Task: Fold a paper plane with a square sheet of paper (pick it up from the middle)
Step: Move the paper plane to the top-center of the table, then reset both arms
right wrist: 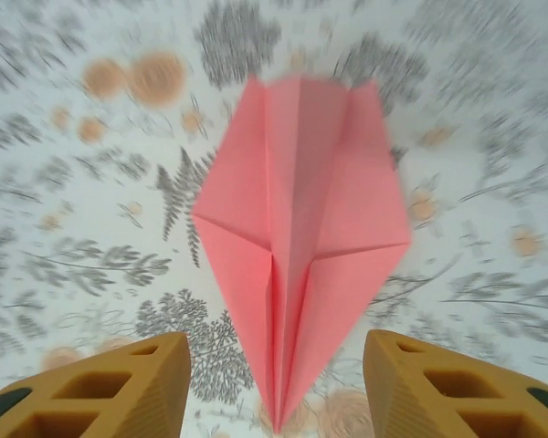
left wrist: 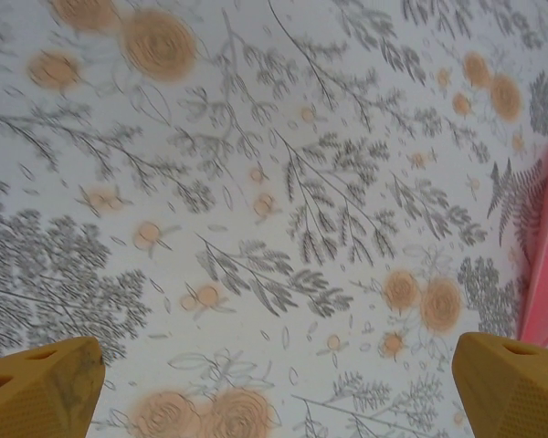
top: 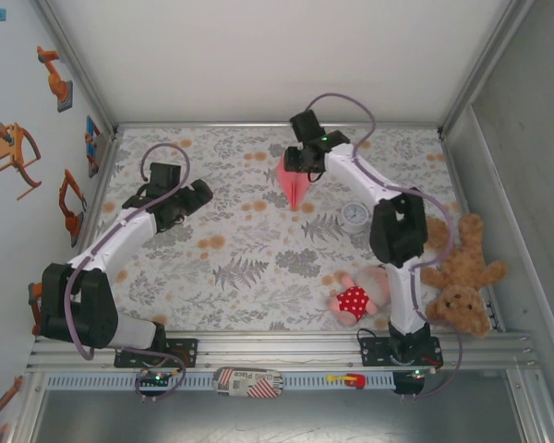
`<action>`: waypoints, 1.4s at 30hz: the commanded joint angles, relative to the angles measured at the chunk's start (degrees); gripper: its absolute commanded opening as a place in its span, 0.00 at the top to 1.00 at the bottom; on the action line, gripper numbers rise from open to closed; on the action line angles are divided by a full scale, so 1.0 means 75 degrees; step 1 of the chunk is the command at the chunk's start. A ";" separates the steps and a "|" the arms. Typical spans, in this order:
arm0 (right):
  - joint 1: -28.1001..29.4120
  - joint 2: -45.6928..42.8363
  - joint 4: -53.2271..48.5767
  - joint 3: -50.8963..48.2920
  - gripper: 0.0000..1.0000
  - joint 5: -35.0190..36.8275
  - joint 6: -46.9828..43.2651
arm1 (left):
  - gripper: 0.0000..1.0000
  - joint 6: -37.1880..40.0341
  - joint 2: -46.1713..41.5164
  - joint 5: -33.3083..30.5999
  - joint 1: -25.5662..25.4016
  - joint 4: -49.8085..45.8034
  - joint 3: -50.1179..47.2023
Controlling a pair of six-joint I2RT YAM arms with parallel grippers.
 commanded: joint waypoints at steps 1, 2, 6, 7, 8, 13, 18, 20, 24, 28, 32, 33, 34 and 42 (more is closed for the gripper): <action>-0.0335 -0.1309 0.0334 -0.0947 0.44 0.0685 -0.0208 | 0.01 0.0766 -0.0568 -0.0533 0.0173 0.0205 0.0119; -0.0450 -0.1749 0.0629 -0.1484 0.41 0.0898 -0.0261 | 0.03 0.0960 -0.0753 -0.0786 0.0195 0.0315 0.0039; -0.0972 -0.3470 0.1795 -0.3691 0.19 0.1851 -0.0514 | 0.04 0.1475 -0.1544 -0.2078 0.0288 0.0902 -0.0682; -0.1109 -0.3917 0.2041 -0.4228 0.11 0.2279 -0.0599 | 0.04 0.1557 -0.1793 -0.2502 0.0327 0.1103 -0.0989; -0.1200 -0.4282 0.2226 -0.4689 0.05 0.2668 -0.0654 | 0.04 0.1582 -0.1996 -0.2820 0.0380 0.1279 -0.1248; -0.1960 -0.5796 0.3093 -0.6888 0.01 0.3998 -0.0837 | 0.04 0.1975 -0.3006 -0.3974 0.0752 0.2306 -0.2725; -0.2458 -0.6553 0.5058 -0.8815 0.01 0.4194 -0.1496 | 0.04 0.3269 -0.3349 -0.3717 0.0934 0.4255 -0.3990; -0.2570 -0.6799 0.6121 -0.9615 0.01 0.4008 -0.1809 | 0.04 0.3593 -0.3340 -0.3485 0.0980 0.5107 -0.4440; -0.3010 -0.6773 0.7089 -1.0398 0.01 0.3175 -0.1871 | 0.04 0.4260 -0.3012 -0.2323 0.1134 0.5635 -0.4603; -0.3175 -0.6347 0.8676 -1.1117 0.01 0.2773 -0.2369 | 0.04 0.4833 -0.2416 -0.1694 0.1157 0.6729 -0.4914; -0.3338 -0.5809 0.9724 -1.1385 0.01 0.2277 -0.2586 | 0.04 0.5131 -0.1617 -0.1212 0.1187 0.8151 -0.5185; -0.3347 -0.5698 0.9983 -1.1458 0.02 0.2165 -0.2685 | 0.04 0.5158 -0.1346 -0.1132 0.1203 0.8283 -0.5127; -0.3384 -0.5631 1.0201 -1.1531 0.02 0.2036 -0.2756 | 0.04 0.5236 -0.1121 -0.0993 0.1215 0.8407 -0.5067; -0.3837 -0.4803 1.2145 -1.2172 0.02 0.0811 -0.2847 | 0.04 0.5568 0.0245 -0.0208 0.1485 0.9197 -0.4713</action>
